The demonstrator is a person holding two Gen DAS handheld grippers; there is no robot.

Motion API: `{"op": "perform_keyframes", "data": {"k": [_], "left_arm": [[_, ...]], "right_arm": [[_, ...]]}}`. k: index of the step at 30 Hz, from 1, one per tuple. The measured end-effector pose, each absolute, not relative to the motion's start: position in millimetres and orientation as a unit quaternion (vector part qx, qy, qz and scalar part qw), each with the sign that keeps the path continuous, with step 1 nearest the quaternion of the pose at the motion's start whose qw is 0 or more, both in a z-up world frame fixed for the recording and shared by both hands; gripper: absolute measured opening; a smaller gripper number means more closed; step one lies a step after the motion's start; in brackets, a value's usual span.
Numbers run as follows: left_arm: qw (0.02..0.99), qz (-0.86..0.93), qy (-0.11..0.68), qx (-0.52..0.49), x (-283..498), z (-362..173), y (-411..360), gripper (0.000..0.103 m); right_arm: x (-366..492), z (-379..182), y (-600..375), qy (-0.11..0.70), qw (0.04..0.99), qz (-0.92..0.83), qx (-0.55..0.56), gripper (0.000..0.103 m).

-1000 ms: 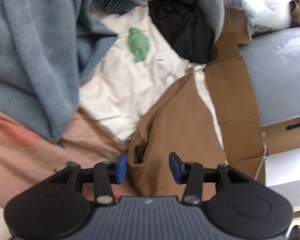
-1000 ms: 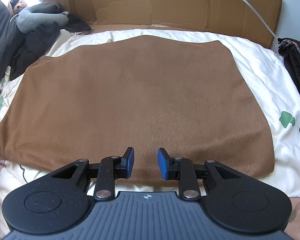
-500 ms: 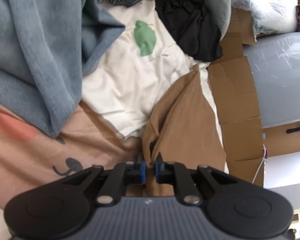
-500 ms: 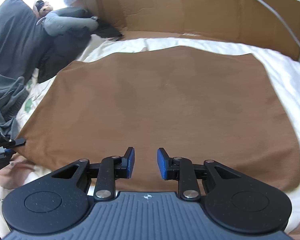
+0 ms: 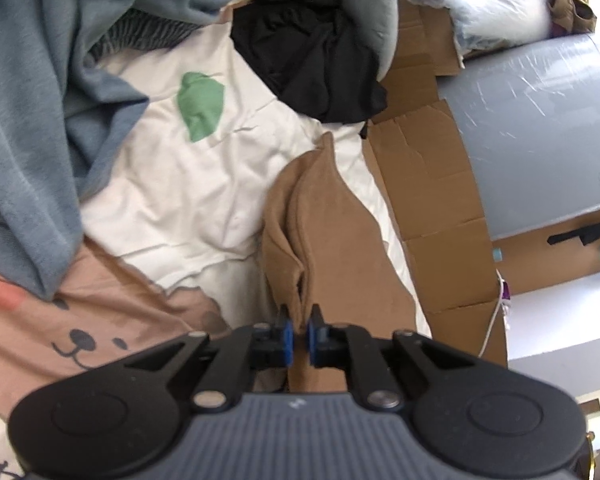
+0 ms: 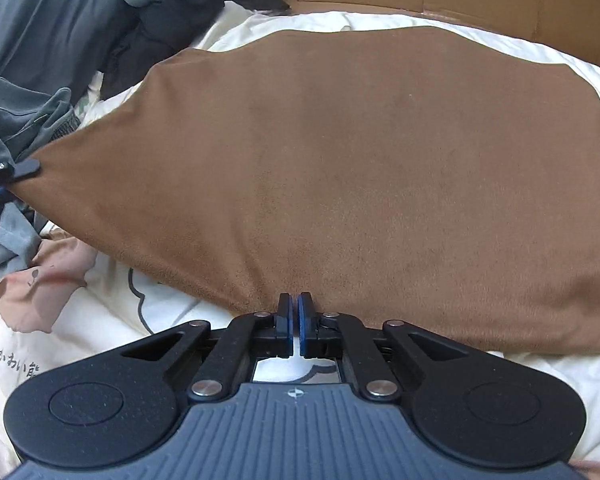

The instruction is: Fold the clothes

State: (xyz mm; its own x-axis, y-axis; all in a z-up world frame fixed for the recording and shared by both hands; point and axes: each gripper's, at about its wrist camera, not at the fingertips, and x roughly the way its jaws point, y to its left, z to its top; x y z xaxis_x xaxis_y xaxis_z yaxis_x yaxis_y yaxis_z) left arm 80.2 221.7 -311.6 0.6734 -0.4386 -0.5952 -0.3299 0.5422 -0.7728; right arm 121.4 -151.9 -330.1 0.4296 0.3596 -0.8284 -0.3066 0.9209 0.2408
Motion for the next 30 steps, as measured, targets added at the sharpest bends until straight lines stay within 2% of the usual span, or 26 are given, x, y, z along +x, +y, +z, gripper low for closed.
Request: {"op": "perform_keyframes", "data": {"k": [12,17,18,19,20,21,30], "left_arm": [[0.791,-0.073,0.389,-0.465,87.3,-279.0,200.0,0.007],[0.8,-0.088,0.397,-0.441,94.2,-272.6,188.3,0.007],[0.802,-0.089,0.399,-0.436,95.3,-271.7,186.6,0.007],[0.803,-0.088,0.401,-0.433,95.7,-271.4,185.7,0.007],[0.802,-0.086,0.403,-0.432,95.7,-271.5,185.2,0.007],[0.802,-0.084,0.405,-0.431,95.7,-271.5,184.8,0.007],[0.799,-0.081,0.413,-0.429,98.0,-268.8,181.4,0.007]], "right_arm": [[117.3,-328.9,-158.9,0.506,0.841,0.188,0.034,0.001],[119.7,-312.3,-160.8,0.491,0.848,0.197,0.039,0.003],[119.6,-306.3,-160.0,0.483,0.85,0.206,0.038,0.008],[119.9,-300.9,-158.2,0.478,0.849,0.224,0.036,0.024],[120.0,-296.0,-156.4,0.472,0.848,0.239,0.034,0.031],[119.5,-292.9,-153.9,0.466,0.849,0.247,0.03,0.043],[114.7,-269.2,-110.9,0.42,0.847,0.326,0.008,0.047]]}}
